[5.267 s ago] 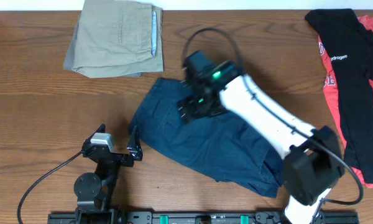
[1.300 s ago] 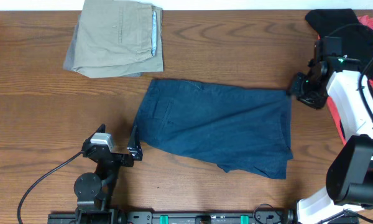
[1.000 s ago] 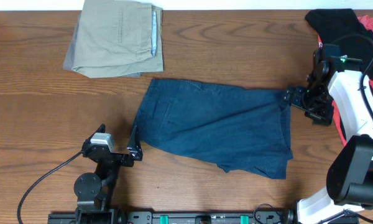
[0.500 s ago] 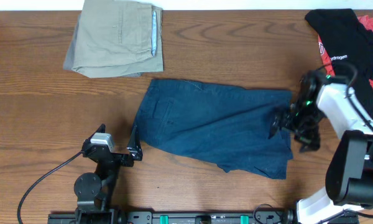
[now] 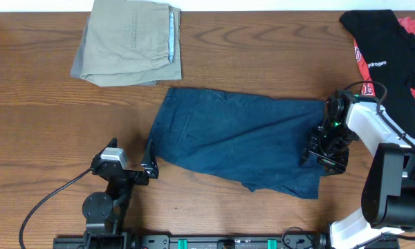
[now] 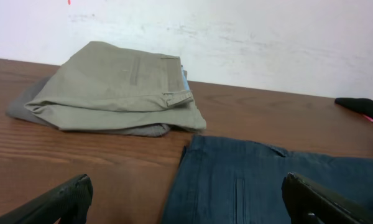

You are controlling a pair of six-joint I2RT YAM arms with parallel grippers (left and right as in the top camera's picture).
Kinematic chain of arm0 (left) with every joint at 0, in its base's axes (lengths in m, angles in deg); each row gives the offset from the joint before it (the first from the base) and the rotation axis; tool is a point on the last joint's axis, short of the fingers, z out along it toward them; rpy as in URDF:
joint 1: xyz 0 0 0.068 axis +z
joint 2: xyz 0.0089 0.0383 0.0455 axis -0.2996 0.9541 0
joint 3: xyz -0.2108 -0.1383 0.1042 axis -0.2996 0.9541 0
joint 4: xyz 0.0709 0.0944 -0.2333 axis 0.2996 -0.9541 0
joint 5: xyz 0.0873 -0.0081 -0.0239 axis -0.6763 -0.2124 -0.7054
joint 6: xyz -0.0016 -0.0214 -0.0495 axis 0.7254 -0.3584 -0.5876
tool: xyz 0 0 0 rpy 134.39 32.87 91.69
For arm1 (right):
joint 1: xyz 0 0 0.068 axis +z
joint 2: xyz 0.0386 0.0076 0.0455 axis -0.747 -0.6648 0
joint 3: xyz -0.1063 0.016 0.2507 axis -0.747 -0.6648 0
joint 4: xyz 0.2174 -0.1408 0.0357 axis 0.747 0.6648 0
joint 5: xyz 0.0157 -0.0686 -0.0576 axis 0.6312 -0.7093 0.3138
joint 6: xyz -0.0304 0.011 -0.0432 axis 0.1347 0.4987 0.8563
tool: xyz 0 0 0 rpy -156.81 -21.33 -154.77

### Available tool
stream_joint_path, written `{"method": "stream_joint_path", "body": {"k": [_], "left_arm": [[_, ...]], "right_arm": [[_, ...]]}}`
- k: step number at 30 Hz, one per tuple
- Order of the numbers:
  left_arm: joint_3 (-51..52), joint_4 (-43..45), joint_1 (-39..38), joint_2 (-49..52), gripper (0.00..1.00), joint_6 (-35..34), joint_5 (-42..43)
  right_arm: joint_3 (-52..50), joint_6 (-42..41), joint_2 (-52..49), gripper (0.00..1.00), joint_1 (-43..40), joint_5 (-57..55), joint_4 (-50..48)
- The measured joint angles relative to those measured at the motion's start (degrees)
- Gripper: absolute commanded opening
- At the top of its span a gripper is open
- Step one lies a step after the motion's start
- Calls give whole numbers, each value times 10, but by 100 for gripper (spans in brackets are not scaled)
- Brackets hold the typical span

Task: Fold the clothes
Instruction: 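Grasp the lower right corner with the right gripper and tug outward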

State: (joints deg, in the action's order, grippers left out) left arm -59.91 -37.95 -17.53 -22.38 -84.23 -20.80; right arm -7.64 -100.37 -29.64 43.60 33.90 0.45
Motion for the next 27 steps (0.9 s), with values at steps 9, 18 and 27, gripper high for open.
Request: {"method": "stream_joint_path", "body": {"k": [9, 18, 27], "left_arm": [[0, 0, 0, 0, 98, 0, 0], [0, 0, 0, 0, 98, 0, 0], [0, 0, 0, 0, 98, 0, 0]], "right_arm": [[0, -18, 0, 1, 0, -20, -1], [-3, -47, 93, 13, 0, -40, 33], [-3, -61, 279, 1, 0, -55, 112]]}}
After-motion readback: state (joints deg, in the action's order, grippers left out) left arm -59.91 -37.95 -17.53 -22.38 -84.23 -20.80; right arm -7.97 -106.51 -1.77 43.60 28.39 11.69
